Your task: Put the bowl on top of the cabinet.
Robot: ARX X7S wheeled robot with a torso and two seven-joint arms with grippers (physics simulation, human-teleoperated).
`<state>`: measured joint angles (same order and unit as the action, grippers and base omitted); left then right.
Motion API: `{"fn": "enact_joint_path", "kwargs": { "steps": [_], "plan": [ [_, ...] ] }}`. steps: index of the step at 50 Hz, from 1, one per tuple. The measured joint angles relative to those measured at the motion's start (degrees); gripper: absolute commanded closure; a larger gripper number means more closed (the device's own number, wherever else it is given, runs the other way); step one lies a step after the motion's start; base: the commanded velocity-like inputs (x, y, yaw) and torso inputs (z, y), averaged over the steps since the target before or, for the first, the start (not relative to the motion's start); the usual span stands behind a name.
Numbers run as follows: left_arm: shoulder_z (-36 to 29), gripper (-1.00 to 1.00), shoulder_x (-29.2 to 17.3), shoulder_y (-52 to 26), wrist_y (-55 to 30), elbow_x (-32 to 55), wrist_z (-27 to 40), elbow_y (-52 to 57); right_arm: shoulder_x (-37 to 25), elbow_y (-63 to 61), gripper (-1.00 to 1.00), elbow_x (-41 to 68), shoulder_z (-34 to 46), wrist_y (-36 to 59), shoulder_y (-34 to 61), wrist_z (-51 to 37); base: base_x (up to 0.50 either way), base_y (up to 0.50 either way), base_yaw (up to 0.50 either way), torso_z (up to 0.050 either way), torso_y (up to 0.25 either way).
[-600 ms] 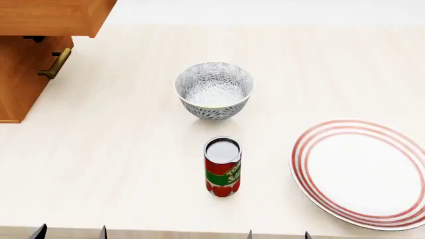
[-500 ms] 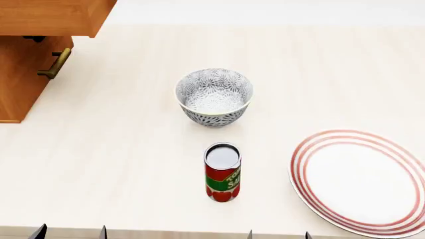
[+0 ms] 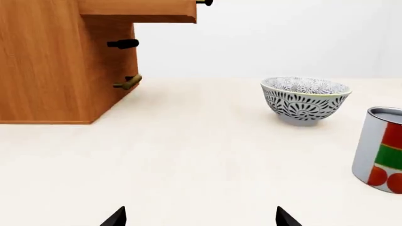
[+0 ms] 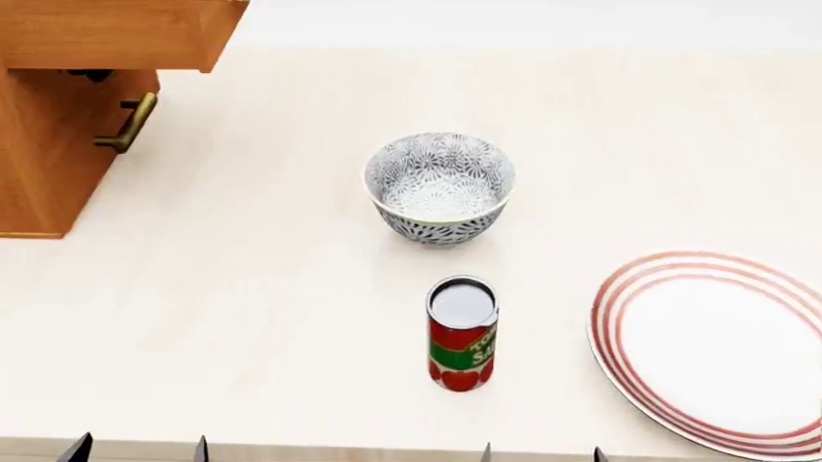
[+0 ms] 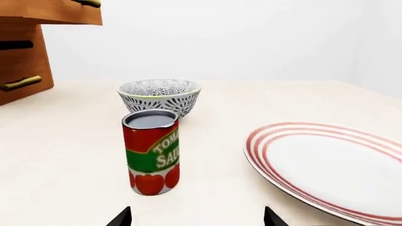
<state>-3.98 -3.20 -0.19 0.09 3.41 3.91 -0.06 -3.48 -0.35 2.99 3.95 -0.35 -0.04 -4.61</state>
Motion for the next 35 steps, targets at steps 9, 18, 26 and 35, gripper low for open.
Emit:
{"fn": "enact_joint_path", "kwargs": {
  "steps": [9,18,26,35],
  "plan": [
    [-0.9,-1.0,-0.8,-0.1,0.0,0.7,0.8,0.0,-0.7,0.0,-1.0,0.4,1.1,-0.2,0.1,-0.8,0.0,0.5,0.0,0.0,0.0],
    [-1.7,-1.0,-1.5,-0.1,0.0,1.3,1.5,0.1,-1.4,-0.1,-1.0,0.9,1.9,-0.2,0.1,-1.5,0.0,0.5,0.0,0.0,0.0],
    [-2.3,-1.0,-2.1,-0.1,0.0,1.8,2.1,0.1,-1.9,-0.1,-1.0,1.4,2.6,-0.2,0.1,-2.1,0.0,0.5,0.0,0.0,0.0],
    [-2.9,-1.0,-2.6,-0.1,0.1,2.3,2.7,0.1,-2.5,-0.1,-1.0,1.8,3.3,-0.3,0.2,-2.7,0.0,0.5,0.0,0.0,0.0]
  ]
}}
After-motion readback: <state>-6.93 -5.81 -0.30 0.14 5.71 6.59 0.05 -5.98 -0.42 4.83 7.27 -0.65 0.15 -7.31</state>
